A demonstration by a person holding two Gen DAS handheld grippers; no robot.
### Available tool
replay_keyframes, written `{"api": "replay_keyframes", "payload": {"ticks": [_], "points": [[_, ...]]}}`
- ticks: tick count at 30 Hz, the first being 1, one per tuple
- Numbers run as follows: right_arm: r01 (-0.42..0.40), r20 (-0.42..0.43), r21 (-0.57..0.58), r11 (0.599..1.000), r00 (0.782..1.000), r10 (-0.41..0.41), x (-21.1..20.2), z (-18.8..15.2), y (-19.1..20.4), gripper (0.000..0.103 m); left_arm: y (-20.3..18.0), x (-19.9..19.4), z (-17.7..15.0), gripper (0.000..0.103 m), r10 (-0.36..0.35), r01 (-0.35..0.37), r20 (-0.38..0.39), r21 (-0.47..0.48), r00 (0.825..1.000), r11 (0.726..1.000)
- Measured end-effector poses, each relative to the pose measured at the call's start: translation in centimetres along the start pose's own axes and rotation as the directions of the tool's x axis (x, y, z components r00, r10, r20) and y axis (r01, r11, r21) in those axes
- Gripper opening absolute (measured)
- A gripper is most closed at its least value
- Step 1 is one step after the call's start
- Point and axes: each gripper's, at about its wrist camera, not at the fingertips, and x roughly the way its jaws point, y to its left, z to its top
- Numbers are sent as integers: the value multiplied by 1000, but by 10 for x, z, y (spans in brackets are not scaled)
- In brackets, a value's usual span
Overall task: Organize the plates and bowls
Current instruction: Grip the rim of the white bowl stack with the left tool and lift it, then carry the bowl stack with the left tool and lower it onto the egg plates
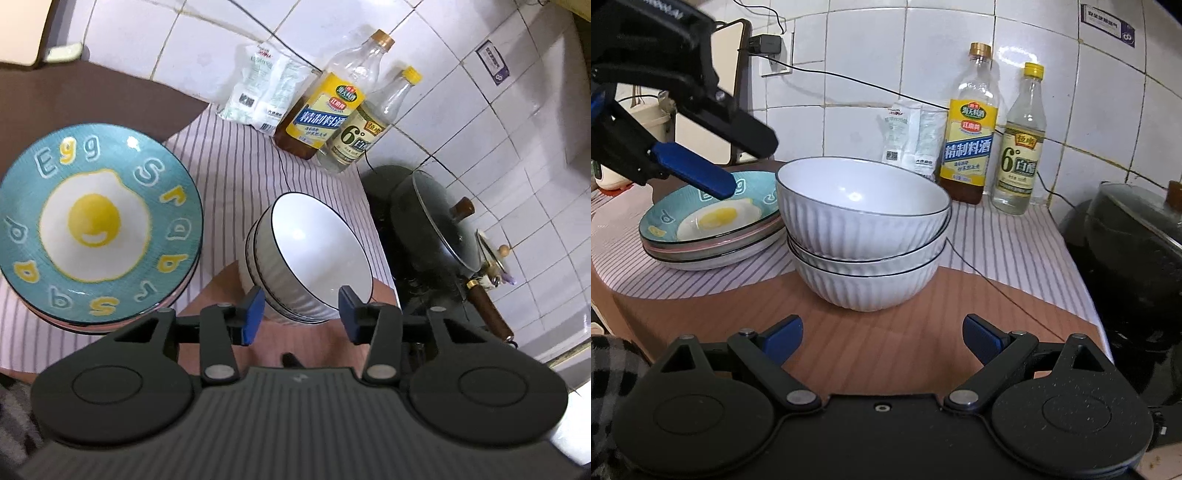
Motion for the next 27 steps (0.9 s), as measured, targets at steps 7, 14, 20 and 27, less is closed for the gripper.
{"api": "replay_keyframes", "payload": {"ticks": [7, 14, 20, 27], "points": [[-35, 26, 5, 999, 999, 35, 26, 2, -5, 96, 8, 41, 11, 52, 2, -13, -125, -85, 992, 996], [-45, 31, 22, 999, 999, 45, 44, 5, -8, 96, 12, 72, 24, 52, 56, -73, -189, -87, 980, 993], [-61, 42, 30, 998, 997, 60, 50, 7, -10, 97, 15, 86, 32, 50, 81, -98, -205, -74, 975, 992], [-70, 28, 18, 997, 997, 70, 53, 12, -9, 97, 18, 94, 35, 39, 112, -128, -217, -63, 970, 990]]}}
